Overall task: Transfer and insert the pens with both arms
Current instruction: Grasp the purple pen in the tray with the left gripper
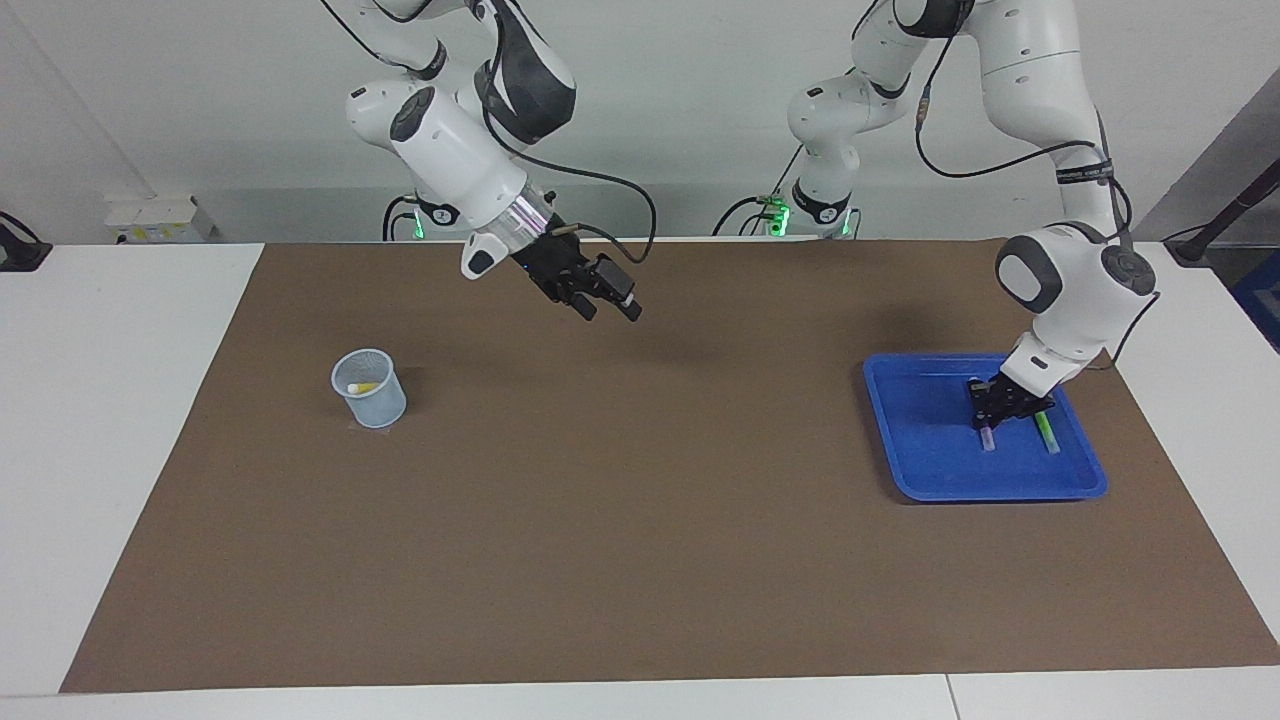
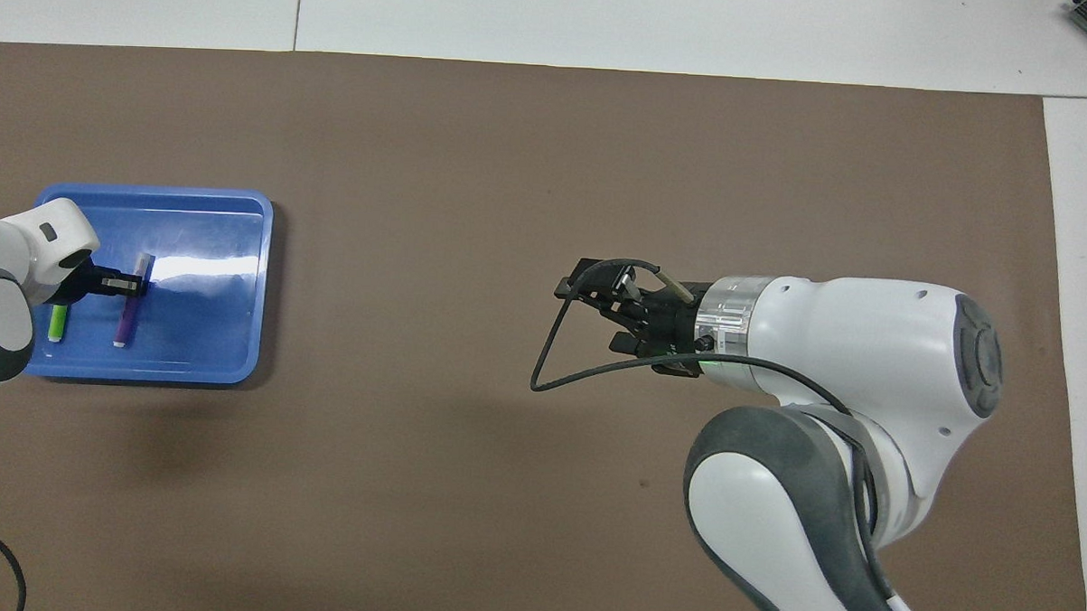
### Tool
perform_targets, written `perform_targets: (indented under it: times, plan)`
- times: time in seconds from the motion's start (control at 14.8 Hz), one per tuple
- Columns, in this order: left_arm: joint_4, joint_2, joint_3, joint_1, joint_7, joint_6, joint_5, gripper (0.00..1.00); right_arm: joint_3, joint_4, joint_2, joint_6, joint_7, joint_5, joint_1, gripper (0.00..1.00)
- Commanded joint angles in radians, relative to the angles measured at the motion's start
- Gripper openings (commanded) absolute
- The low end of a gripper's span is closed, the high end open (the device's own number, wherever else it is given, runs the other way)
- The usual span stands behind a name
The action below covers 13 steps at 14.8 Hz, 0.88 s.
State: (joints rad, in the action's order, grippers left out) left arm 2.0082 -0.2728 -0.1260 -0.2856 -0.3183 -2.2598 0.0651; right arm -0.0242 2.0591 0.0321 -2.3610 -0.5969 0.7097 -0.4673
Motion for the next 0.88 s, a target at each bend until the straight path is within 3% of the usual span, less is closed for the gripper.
perform_targets:
  times: [0.0,0.34,0.81]
  plan:
    - [-0.051,0.047,0.003,0.055,0.184,0.138,-0.013,0.00,0.006,-0.010,-0.009,-0.001,0.005,0.028,0.019,1.00]
    - [-0.103,0.125,-0.009,0.115,0.454,0.330,0.013,0.00,0.006,-0.010,-0.006,0.006,0.009,0.028,0.022,1.00]
    - [-0.115,0.239,-0.037,0.158,0.871,0.476,0.211,0.00,0.015,-0.017,-0.008,-0.015,0.005,0.031,0.001,1.00]
